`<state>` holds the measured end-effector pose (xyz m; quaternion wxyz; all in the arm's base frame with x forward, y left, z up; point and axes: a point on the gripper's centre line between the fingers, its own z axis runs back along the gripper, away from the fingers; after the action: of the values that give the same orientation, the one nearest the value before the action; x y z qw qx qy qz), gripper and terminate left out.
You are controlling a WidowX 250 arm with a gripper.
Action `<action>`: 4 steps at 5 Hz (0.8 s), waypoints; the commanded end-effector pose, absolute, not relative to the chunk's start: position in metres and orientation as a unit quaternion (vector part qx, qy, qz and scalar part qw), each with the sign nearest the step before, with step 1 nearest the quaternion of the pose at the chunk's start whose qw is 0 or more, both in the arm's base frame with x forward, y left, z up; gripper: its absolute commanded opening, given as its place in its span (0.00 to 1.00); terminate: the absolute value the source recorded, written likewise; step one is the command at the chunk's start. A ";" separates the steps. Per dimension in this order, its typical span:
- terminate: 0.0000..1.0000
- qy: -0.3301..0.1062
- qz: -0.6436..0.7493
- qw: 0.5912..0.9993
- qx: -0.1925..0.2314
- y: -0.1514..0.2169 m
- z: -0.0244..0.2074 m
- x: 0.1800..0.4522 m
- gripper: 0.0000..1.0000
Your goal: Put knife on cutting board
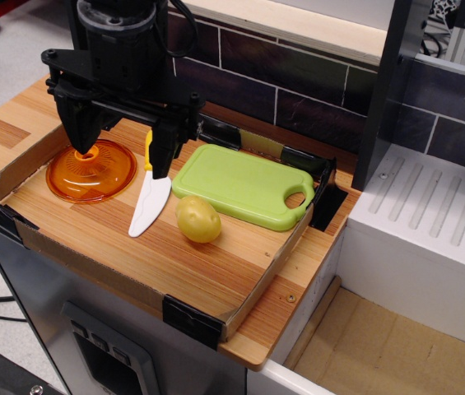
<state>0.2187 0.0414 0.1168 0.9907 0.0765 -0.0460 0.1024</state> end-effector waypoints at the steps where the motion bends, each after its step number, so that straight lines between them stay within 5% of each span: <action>1: 0.00 -0.046 0.102 0.991 0.077 0.041 0.117 0.219 1.00; 3: 0.00 0.001 0.212 0.977 0.038 0.065 0.138 0.271 1.00; 4: 0.00 -0.030 0.230 0.973 0.007 0.086 0.148 0.293 1.00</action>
<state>0.2905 0.0823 0.1355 0.9732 0.0018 -0.0084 0.2299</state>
